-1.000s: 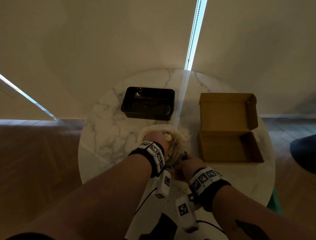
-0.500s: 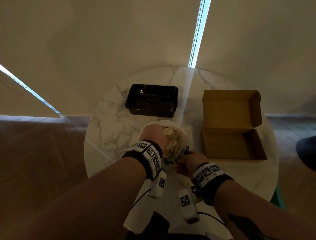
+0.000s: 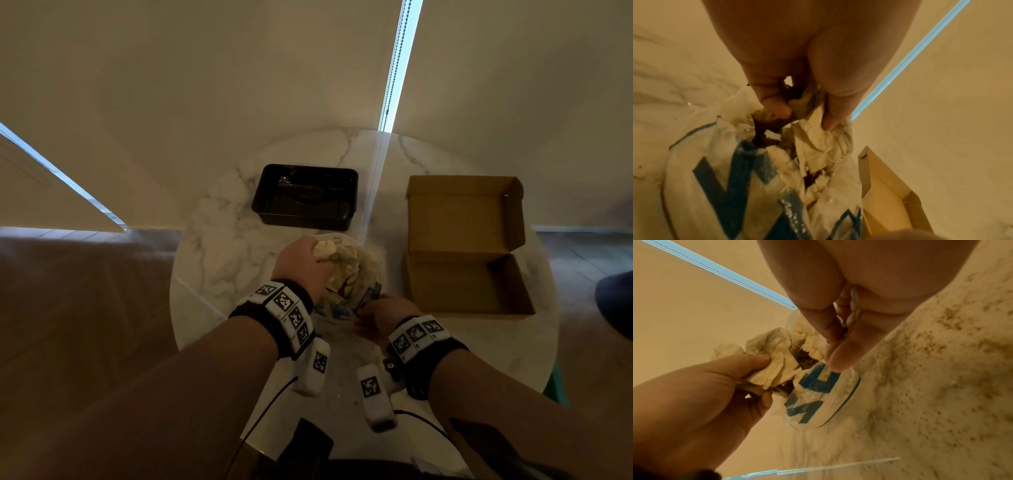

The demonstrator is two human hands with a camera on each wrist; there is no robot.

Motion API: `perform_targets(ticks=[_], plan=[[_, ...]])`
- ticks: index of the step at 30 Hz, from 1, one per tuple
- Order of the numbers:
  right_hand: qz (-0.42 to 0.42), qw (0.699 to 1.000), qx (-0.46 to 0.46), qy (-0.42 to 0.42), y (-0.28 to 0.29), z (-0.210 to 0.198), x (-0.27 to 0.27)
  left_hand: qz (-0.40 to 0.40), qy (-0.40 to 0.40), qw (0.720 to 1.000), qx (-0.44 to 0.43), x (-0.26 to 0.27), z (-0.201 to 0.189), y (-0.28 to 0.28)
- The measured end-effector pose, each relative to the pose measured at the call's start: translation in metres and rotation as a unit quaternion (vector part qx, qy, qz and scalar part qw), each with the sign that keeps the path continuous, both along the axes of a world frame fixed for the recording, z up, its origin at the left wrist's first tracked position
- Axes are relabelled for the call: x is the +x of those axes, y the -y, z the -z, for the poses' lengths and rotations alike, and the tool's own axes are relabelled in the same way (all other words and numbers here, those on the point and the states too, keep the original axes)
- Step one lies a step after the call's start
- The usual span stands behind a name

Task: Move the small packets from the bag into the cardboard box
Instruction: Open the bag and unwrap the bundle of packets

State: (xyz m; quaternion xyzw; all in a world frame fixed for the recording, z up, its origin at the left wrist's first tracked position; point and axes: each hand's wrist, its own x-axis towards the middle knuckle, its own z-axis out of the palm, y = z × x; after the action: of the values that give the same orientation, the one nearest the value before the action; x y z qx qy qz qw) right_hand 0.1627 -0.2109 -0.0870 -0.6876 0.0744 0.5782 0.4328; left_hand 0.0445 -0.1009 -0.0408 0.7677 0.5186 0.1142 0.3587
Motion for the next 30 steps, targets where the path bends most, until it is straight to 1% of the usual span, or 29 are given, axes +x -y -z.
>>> perform_targets(ticks=[3, 8, 11, 15, 17, 21, 25, 26, 30], plan=[[-0.008, 1.0, 0.0, 0.007, -0.001, -0.002, 0.0, 0.011, 0.015, 1.0, -0.021, 0.0, 0.001, -0.003], [-0.027, 0.999, -0.002, 0.018, -0.004, -0.007, 0.0, 0.071, -0.049, 0.996, -0.02, 0.001, 0.008, -0.004], [-0.033, 0.999, -0.001, 0.018, -0.005, -0.008, 0.001, 0.081, -0.027, 0.995, -0.056, 0.004, 0.015, 0.003], [-0.033, 0.999, -0.001, 0.019, -0.006, -0.007, 0.003, 0.042, 0.007, 0.998, -0.051, 0.005, 0.023, 0.007], [-0.031, 0.999, 0.002, 0.017, -0.006, -0.006, 0.002, 0.049, 0.029, 0.997, -0.056, 0.006, 0.023, 0.006], [-0.03, 0.999, 0.01, 0.018, -0.007, -0.005, 0.002, 0.099, -0.016, 0.994, -0.037, 0.016, 0.034, 0.003], [-0.03, 0.999, 0.012, 0.018, -0.007, -0.006, 0.004, 0.1, -0.034, 0.993, -0.046, 0.022, 0.034, 0.002], [-0.03, 0.999, 0.012, 0.019, -0.008, -0.005, 0.004, 0.106, -0.029, 0.993, -0.042, 0.022, 0.036, 0.001], [-0.035, 0.999, 0.006, 0.022, -0.008, -0.004, 0.005, 0.103, -0.049, 0.993, -0.028, 0.029, 0.036, 0.001]])
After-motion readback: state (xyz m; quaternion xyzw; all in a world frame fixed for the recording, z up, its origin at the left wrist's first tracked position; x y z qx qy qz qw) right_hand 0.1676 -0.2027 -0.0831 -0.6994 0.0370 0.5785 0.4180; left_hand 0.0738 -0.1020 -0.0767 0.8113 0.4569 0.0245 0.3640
